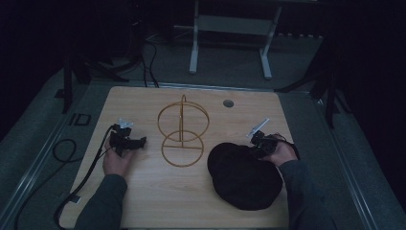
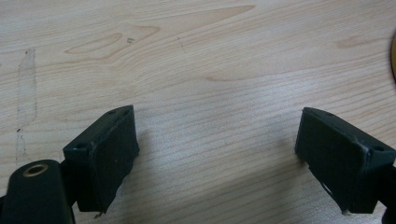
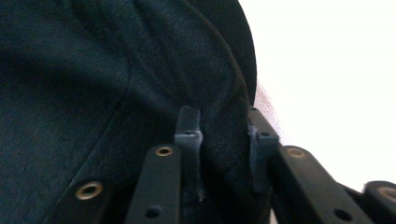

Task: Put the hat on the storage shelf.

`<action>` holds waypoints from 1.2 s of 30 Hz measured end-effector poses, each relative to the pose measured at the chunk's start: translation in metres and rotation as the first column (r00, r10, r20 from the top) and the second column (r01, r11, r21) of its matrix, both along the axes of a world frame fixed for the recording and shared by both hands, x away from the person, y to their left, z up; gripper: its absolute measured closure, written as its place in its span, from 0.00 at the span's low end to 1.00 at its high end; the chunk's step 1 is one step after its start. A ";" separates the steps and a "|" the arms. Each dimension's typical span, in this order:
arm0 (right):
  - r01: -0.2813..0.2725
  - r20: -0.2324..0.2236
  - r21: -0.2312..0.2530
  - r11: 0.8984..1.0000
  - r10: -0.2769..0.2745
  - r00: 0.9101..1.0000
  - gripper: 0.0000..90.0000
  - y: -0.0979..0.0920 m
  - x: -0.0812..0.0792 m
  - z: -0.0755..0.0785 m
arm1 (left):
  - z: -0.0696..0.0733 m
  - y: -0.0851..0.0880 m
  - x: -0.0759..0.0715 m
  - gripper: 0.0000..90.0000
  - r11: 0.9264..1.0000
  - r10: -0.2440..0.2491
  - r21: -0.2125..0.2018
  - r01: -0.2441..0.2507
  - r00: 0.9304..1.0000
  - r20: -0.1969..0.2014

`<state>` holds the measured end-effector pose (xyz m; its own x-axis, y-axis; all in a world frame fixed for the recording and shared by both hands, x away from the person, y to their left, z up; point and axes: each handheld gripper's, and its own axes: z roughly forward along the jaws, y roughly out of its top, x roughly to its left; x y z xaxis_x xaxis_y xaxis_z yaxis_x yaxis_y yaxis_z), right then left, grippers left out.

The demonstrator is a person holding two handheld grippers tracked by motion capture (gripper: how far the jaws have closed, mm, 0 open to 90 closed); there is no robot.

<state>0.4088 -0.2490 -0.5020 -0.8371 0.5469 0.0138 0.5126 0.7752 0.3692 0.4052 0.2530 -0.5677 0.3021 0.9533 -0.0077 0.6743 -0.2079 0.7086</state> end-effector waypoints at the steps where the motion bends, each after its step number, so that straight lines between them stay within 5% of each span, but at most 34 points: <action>1: 0.006 -0.010 0.007 1.000 -0.006 1.000 0.83 -0.001 0.000 0.001 | 0.000 0.000 0.000 0.14 1.000 0.000 0.001 0.000 1.000 -0.001; 7: 0.063 -0.080 0.093 0.994 -0.056 0.995 0.86 -0.014 0.000 0.001 | 0.000 0.000 0.000 0.14 1.000 0.000 0.000 0.000 1.000 0.000; 20: 0.199 -0.134 0.218 0.956 -0.173 0.976 0.87 -0.040 -0.001 0.016 | 0.000 0.000 0.000 0.14 1.000 0.000 0.000 0.000 1.000 0.000; 36: 0.275 -0.172 0.176 0.945 -0.246 0.954 0.87 -0.041 0.013 0.047 | 0.000 0.000 0.000 0.14 1.000 0.000 0.000 0.000 1.000 0.000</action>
